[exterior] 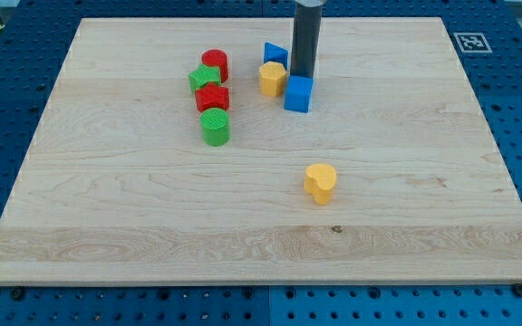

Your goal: Push the blue cube below the yellow hexagon

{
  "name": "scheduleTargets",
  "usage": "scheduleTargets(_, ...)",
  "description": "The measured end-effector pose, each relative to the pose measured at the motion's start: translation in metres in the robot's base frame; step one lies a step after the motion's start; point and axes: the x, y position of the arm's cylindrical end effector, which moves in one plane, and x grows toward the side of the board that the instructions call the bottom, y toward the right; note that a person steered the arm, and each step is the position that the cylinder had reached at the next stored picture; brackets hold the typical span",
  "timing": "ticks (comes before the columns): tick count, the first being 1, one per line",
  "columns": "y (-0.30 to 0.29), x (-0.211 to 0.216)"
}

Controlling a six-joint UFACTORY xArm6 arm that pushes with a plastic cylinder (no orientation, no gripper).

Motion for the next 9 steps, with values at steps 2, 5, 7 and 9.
scheduleTargets(2,0.010,0.015)
scheduleTargets(5,0.045,0.060)
scheduleTargets(7,0.044,0.081)
scheduleTargets(9,0.022,0.081)
